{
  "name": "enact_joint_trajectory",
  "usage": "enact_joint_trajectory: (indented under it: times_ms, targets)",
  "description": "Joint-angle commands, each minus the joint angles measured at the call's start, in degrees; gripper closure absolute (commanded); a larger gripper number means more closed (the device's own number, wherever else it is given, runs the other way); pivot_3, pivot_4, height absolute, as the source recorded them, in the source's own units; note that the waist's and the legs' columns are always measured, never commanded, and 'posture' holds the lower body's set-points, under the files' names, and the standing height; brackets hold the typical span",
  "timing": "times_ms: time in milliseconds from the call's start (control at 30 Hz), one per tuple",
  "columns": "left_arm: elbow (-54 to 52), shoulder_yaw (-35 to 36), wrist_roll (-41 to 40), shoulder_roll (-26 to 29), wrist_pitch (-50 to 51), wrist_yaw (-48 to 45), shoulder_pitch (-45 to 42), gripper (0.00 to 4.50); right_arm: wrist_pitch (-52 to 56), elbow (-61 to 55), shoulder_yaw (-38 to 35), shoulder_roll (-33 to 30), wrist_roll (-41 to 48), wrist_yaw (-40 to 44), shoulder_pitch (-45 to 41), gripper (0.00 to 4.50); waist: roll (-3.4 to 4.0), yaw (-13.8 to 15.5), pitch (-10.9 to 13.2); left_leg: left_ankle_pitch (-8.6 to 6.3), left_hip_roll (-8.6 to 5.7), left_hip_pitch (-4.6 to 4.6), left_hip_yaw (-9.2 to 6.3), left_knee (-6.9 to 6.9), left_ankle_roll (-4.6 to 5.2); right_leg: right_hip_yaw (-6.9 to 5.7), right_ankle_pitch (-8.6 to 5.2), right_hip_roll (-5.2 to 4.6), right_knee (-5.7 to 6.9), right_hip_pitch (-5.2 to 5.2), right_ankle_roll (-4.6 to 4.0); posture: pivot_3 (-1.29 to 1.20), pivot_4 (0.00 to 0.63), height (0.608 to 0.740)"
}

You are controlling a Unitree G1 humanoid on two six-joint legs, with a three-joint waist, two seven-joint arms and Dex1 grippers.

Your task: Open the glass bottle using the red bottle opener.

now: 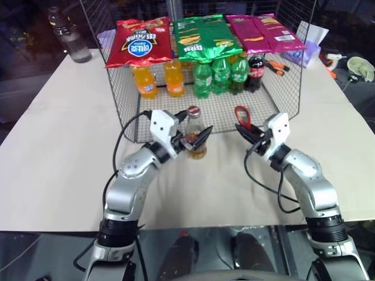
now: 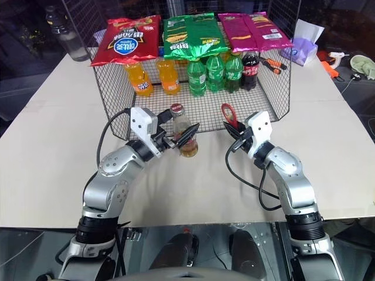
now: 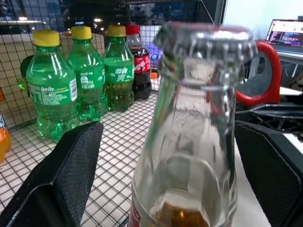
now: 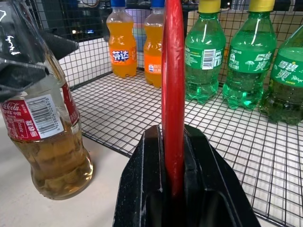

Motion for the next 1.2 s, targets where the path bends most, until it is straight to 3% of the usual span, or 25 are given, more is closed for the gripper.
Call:
enact_joint_trajectory:
  times_ms: [33, 633, 800, 1200]
  targets:
    - [-0.4, -0.1, -0.5, -0.4, -1.5, -0.3, -1.0, 0.02, -1.6, -0.8, -0.1, 0.3, 0.1, 0.2, -0.4, 4.50, 0.00, 0.0, 0.0, 0.00, 0.00, 0.00, 0.00, 0.00, 0.00, 0.00, 0.00, 0.00, 0.00, 0.00, 0.00, 0.00, 0.150, 0.740]
    - [0.9, -0.4, -1.1, -1.6, -2.5, -1.6, -1.8, 0.02, -2.1, -0.1, -0.7, 0.0, -0.1, 0.4, 1.4, 4.50, 0.00, 0.0, 0.0, 0.00, 0.00, 0.00, 0.00, -0.01, 0.00, 0.00, 0.00, 0.00, -0.01, 0.00, 0.00, 0.00, 0.150, 0.740]
    - [1.7, -0.4, -1.1, -1.7, -3.2, -1.5, -2.1, 1.37, -2.4, 0.2, -0.5, 0.0, -0.4, 0.4, 2.0, 4.50, 0.00, 0.0, 0.0, 0.00, 0.00, 0.00, -0.01, -0.01, 0.00, 0.00, 0.00, 0.00, -0.01, 0.00, 0.00, 0.00, 0.150, 0.740]
    - [1.7, -0.7, -0.6, -1.2, -3.6, -1.7, -0.9, 1.37, -2.0, -0.6, -0.5, 0.1, -0.4, 0.0, 0.7, 4.50, 0.00, 0.0, 0.0, 0.00, 0.00, 0.00, 0.00, -0.02, 0.00, 0.00, 0.00, 0.01, -0.02, 0.00, 0.00, 0.00, 0.150, 0.740]
